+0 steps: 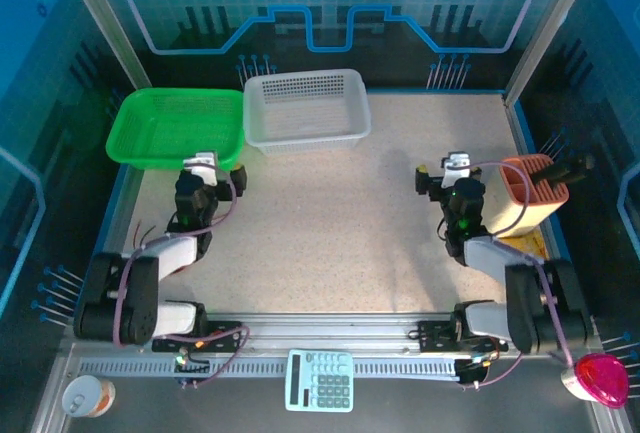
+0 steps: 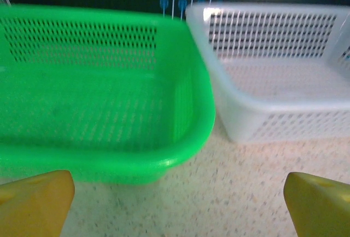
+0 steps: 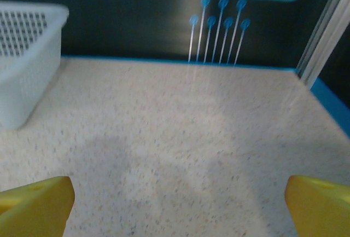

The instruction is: Untangle the cables

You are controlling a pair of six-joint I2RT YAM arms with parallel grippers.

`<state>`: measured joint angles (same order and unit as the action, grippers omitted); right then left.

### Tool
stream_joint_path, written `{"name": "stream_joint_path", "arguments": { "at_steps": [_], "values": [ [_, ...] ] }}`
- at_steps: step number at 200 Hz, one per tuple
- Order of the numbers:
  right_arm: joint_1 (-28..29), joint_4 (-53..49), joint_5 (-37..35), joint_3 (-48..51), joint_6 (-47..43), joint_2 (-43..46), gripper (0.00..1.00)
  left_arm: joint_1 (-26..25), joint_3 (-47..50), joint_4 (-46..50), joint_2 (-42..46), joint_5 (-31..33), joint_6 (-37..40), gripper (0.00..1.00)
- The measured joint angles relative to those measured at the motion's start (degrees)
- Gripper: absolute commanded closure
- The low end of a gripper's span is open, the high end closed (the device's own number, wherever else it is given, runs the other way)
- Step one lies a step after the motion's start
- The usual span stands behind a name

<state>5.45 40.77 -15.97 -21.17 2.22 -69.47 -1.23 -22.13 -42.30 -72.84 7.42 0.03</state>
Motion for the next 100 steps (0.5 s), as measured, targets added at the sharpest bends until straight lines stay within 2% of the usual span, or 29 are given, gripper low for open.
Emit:
{"name": "stream_joint_path", "arguments": {
  "at_steps": [22, 31, 65, 83, 100],
  "values": [
    [0.0, -10.5, -2.2, -4.0, 4.2, 6.7, 0.0, 0.0, -2.2, 6.0, 7.0, 0.0, -0.1, 0.01],
    [0.0, -17.7, -3.4, -7.6, 7.6, 8.6, 0.0, 0.0, -4.1, 9.5, 9.7, 0.0, -0.6, 0.01],
    [-1.2, -40.3, -6.0, -22.6, 21.3, 10.4, 0.0, -0.1, -14.2, 24.8, 19.3, 0.2, -7.5, 0.01],
    [-1.5, -47.6, -2.4, -26.8, 24.8, 10.5, 0.0, -0.1, -20.6, 36.0, 23.3, 0.8, -14.6, 0.01],
    [-0.8, -52.1, 4.4, -27.5, 25.8, 10.9, 0.0, 0.0, -24.6, 46.7, 26.4, 2.7, -22.4, 0.01]
  ]
}}
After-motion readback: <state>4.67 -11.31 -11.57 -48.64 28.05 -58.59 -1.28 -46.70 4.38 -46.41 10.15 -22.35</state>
